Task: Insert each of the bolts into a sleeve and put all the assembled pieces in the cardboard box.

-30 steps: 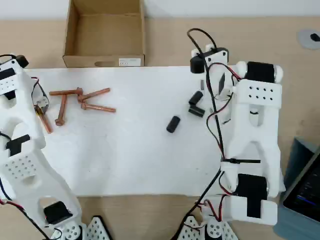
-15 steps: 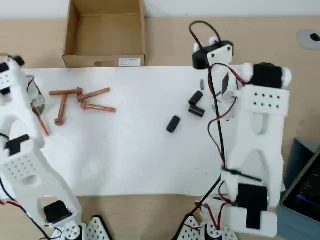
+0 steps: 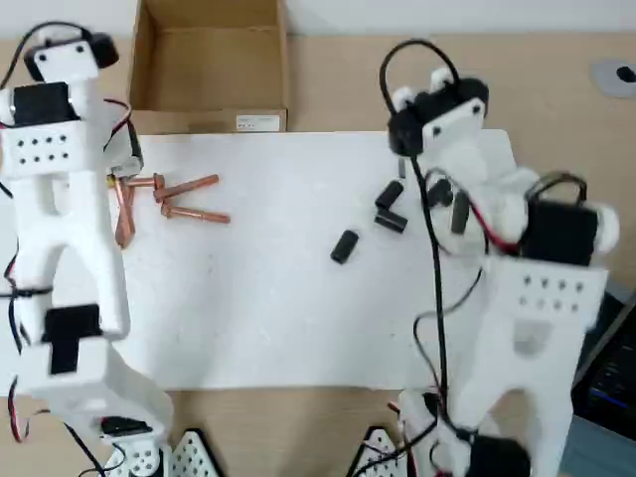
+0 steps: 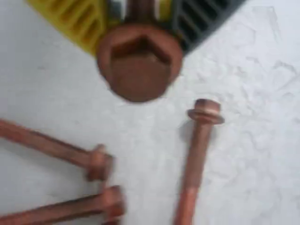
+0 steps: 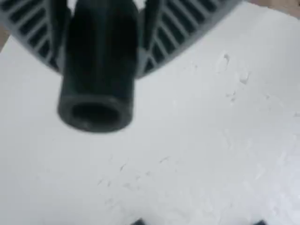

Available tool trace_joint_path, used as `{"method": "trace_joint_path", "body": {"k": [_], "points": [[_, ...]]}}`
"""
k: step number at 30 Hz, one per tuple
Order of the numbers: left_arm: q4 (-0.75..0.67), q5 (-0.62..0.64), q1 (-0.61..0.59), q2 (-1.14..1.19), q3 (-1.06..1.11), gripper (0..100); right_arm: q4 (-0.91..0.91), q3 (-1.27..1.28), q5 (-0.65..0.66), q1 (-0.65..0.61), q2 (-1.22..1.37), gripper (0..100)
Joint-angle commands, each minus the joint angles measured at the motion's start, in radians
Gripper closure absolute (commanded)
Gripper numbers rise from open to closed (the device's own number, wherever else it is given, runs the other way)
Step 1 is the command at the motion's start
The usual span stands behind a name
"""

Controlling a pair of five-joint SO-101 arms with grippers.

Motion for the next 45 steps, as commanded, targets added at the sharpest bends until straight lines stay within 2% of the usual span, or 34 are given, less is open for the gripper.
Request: {"method": "trace_joint_path", "body": {"k": [1,5,9,21,27,35,43,45], "points": [[0.008,0.002,0.068,-0.185,0.021,100,0.018,0.101,-0.003,0.001,-0.151,98.9],[0.006,0.008,0.170,-0.328,0.137,100,-0.044,0.231,-0.069,0.042,-0.297,98.9],[-0.069,0.101,0.239,-0.449,0.311,100,-0.152,0.369,-0.166,0.065,-0.420,98.9],[-0.591,0.276,0.390,-0.952,1.003,100,-0.443,0.717,-0.411,0.048,-0.677,98.9],[-0.792,0.347,0.419,-1.216,1.293,100,-0.453,0.811,-0.539,-0.107,-0.756,98.9],[-0.999,0.347,0.431,-1.575,1.600,100,-0.489,0.920,-0.652,-0.363,-0.877,98.9],[-1.020,0.348,0.514,-1.926,1.780,100,-0.609,1.099,-0.646,-0.568,-1.089,98.9],[-1.014,0.348,0.539,-1.942,1.780,100,-0.623,1.141,-0.646,-0.618,-1.150,98.9]]}}
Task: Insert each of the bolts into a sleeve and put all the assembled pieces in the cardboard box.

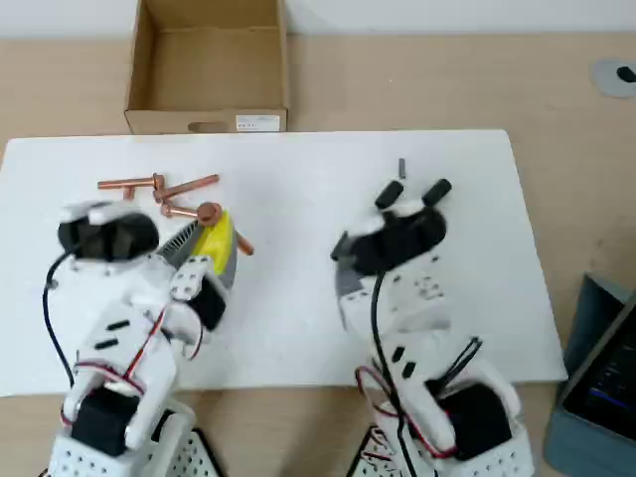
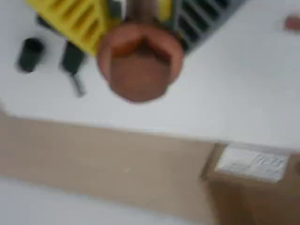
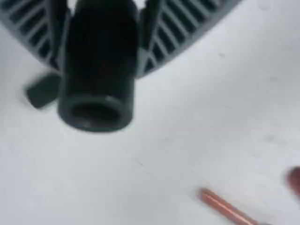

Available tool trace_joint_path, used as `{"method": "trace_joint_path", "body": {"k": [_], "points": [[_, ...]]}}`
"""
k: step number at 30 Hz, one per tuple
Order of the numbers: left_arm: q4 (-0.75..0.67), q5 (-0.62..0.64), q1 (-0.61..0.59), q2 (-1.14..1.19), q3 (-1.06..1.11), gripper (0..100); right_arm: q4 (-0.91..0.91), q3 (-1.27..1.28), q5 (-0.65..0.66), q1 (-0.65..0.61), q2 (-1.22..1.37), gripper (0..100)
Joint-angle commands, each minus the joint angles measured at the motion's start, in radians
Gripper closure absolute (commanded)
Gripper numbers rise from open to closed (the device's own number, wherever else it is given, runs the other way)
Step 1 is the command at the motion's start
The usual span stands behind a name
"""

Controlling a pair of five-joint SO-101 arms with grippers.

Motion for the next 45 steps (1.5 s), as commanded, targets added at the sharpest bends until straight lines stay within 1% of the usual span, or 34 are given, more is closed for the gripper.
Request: {"method": "trace_joint_path", "body": {"k": [1,6,9,13,18,25,30,45], "points": [[-0.015,0.008,0.041,-0.047,-0.020,100,-0.043,0.053,-0.002,-0.090,-0.111,98.9],[-0.021,0.018,0.089,-0.041,-0.078,100,-0.048,0.104,0.000,-0.194,-0.228,98.9],[-0.021,0.083,0.117,-0.041,-0.109,100,-0.048,0.110,0.002,-0.240,-0.252,98.9],[-0.021,0.141,0.143,-0.041,-0.146,100,-0.054,0.136,0.068,-0.280,-0.260,98.9],[-0.017,0.147,0.160,-0.041,-0.180,100,-0.132,0.185,0.147,-0.278,-0.260,98.9],[-0.014,0.143,0.175,-0.039,-0.190,100,-0.204,0.217,0.201,-0.277,-0.260,98.9],[-0.014,0.075,0.169,-0.039,-0.183,100,-0.229,0.208,0.247,-0.275,-0.260,98.9],[-0.012,0.071,0.175,-0.039,-0.132,100,-0.232,0.163,0.255,-0.274,-0.260,98.9]]}}
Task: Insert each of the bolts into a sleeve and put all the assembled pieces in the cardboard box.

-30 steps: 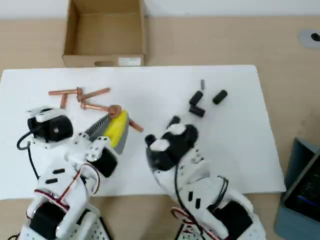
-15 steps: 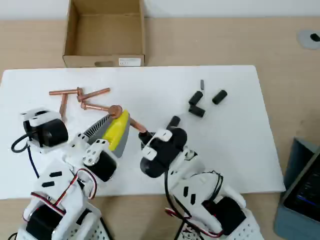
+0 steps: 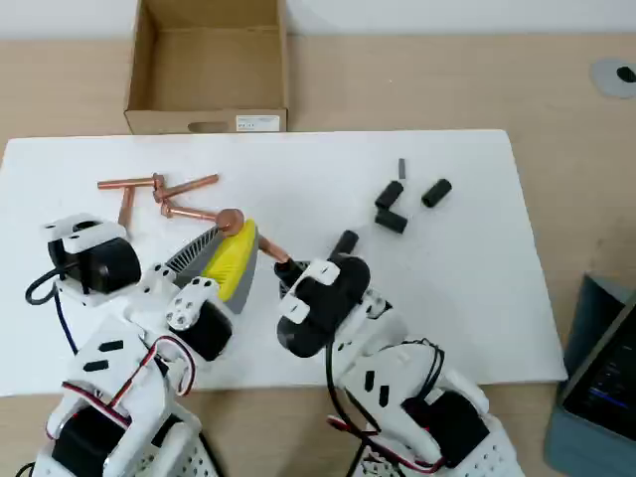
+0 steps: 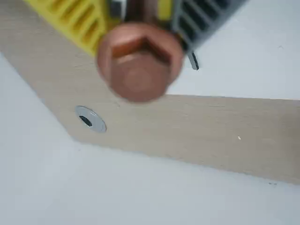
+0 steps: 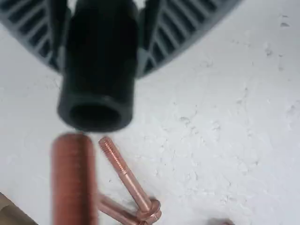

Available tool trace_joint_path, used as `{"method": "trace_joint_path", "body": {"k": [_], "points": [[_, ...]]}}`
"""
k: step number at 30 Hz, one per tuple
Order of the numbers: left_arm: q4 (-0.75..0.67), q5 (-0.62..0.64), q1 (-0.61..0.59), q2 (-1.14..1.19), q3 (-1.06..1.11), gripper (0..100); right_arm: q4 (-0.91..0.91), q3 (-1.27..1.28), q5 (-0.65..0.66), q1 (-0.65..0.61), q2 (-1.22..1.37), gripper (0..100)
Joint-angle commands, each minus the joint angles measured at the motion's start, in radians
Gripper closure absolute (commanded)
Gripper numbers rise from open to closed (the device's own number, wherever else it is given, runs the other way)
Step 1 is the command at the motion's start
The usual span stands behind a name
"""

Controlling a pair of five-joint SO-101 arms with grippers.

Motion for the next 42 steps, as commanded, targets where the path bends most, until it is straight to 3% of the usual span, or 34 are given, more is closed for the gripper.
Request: {"method": "trace_joint_path", "body": {"k": [1,7,17,26,33,37,42], "points": [[0.000,-0.011,0.011,-0.010,-0.006,100,-0.029,-0.056,0.009,-0.008,-0.082,98.9],[0.094,-0.011,0.011,-0.010,-0.012,100,-0.029,-0.084,0.009,-0.008,-0.082,98.9],[0.098,-0.009,0.014,-0.005,0.000,100,-0.031,-0.094,0.066,-0.013,-0.082,98.9],[0.172,-0.012,0.193,-0.004,0.049,100,-0.066,-0.094,0.066,-0.013,-0.082,98.9],[0.219,-0.012,0.196,-0.008,0.100,99,-0.071,-0.094,0.066,-0.013,-0.082,98.9],[0.216,-0.052,0.189,-0.008,0.097,90,-0.071,-0.094,0.066,-0.013,-0.082,98.9],[0.216,-0.078,0.094,-0.008,0.095,79,-0.069,-0.094,0.066,-0.013,-0.082,98.9]]}}
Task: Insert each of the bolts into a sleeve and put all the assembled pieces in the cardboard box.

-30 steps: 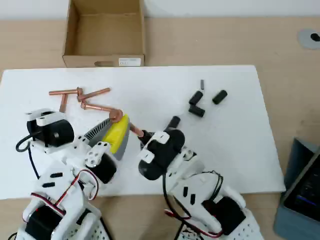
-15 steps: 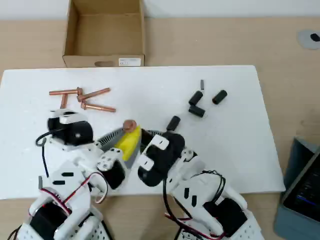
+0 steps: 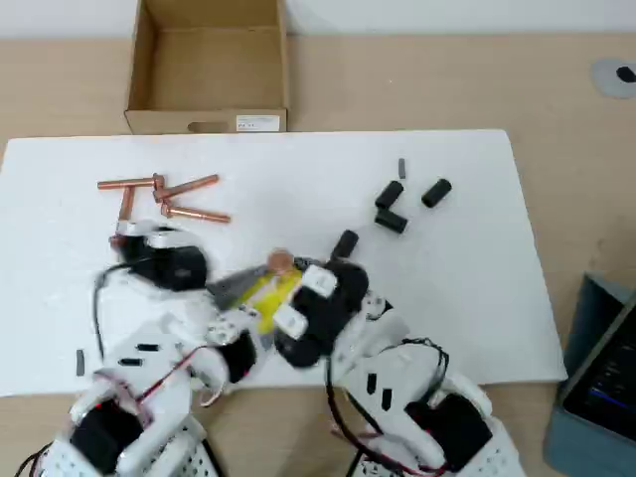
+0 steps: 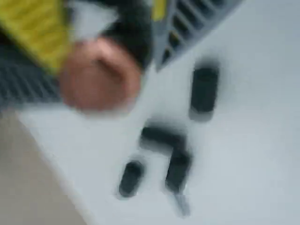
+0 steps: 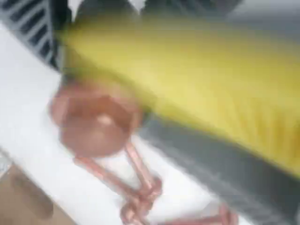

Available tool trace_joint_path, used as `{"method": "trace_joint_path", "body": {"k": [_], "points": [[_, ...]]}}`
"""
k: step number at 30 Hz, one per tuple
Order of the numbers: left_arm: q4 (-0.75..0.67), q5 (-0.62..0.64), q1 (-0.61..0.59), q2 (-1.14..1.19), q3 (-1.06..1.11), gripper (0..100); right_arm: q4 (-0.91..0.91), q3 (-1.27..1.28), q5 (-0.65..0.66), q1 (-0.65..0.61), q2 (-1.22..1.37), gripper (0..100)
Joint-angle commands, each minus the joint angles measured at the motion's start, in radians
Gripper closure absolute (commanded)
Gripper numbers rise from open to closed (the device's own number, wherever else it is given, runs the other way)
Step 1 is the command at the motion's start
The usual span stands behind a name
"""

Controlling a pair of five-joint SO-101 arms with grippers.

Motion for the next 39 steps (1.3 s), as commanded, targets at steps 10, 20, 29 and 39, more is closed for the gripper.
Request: {"method": "trace_joint_path", "body": {"k": [10,20,29,39], "points": [[0.012,-0.061,-0.124,-0.004,-0.143,79,-0.035,-0.061,0.003,-0.001,-0.082,98.9],[0.012,-0.176,-0.230,-0.010,-0.244,100,0.044,-0.068,-0.026,0.013,-0.082,98.9],[0.012,-0.359,-0.523,-0.010,-0.063,100,0.160,-0.107,-0.103,0.272,-0.074,98.9],[0.009,-0.358,-0.692,-0.010,0.281,100,0.330,-0.214,-0.103,0.427,-0.038,98.9]]}}
